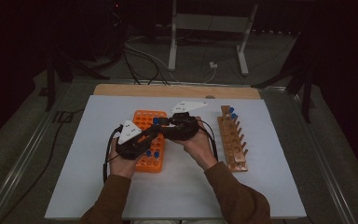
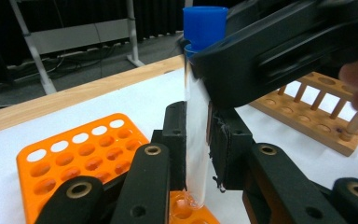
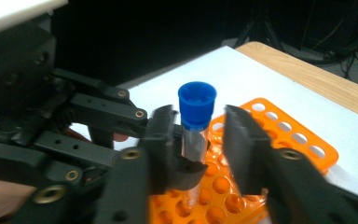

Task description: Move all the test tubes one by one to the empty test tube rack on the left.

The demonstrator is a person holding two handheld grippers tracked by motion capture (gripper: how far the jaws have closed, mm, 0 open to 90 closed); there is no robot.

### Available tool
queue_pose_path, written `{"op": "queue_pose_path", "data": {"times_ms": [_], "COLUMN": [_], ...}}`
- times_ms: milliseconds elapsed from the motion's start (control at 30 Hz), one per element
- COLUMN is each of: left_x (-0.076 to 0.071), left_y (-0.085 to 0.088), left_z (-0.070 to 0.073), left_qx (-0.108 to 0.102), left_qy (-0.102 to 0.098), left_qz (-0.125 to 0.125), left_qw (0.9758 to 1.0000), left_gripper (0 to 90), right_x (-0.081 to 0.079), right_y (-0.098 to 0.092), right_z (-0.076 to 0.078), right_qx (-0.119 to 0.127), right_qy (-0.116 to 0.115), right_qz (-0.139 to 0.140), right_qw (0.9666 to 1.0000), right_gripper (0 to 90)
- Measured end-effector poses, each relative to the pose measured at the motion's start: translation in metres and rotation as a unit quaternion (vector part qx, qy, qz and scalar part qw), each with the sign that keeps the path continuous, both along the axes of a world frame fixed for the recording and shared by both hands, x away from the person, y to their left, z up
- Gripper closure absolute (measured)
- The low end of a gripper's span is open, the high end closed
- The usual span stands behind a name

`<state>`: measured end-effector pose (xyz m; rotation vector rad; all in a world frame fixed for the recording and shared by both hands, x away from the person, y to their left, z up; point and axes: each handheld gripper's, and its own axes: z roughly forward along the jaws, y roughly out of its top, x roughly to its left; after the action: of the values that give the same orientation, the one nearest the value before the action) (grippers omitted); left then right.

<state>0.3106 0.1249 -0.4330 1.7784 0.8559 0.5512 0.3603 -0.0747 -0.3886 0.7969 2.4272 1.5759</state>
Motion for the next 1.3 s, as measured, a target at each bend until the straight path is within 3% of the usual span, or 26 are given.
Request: {"op": "queue_pose_path", "data": {"times_ms": [100, 233, 433, 633, 1067, 1300], "left_x": [0.0, -0.001, -0.006, -0.013, -0.025, -0.03], "left_y": [0.004, 0.01, 0.018, 0.028, 0.038, 0.038], "left_z": [-0.002, -0.006, -0.012, -0.015, -0.025, -0.03], "left_qx": [-0.005, -0.011, -0.018, -0.024, -0.036, -0.032], "left_qy": [0.003, 0.009, 0.017, 0.022, 0.037, 0.044], "left_qz": [0.006, 0.013, 0.02, 0.025, 0.028, 0.023], "left_qw": [1.0, 0.9998, 0.9995, 0.9992, 0.9983, 0.9982], "left_gripper": [78.1, 78.2, 78.3, 78.3, 78.3, 78.2], "right_x": [0.001, 0.0, 0.002, 0.005, 0.003, -0.001], "right_y": [-0.007, -0.016, -0.033, -0.051, -0.088, -0.1], "right_z": [0.001, 0.002, -0.002, -0.01, -0.022, -0.024], "right_qx": [0.012, -0.003, -0.013, -0.017, -0.018, -0.019], "right_qy": [0.003, -0.011, -0.017, -0.013, -0.009, -0.01], "right_qz": [-0.005, -0.028, -0.054, -0.08, -0.103, -0.11], "right_qw": [0.9999, 0.9996, 0.9983, 0.9966, 0.9944, 0.9937], "right_gripper": [41.9, 17.8, 4.4, 1.3, 0.0, 0.0]}}
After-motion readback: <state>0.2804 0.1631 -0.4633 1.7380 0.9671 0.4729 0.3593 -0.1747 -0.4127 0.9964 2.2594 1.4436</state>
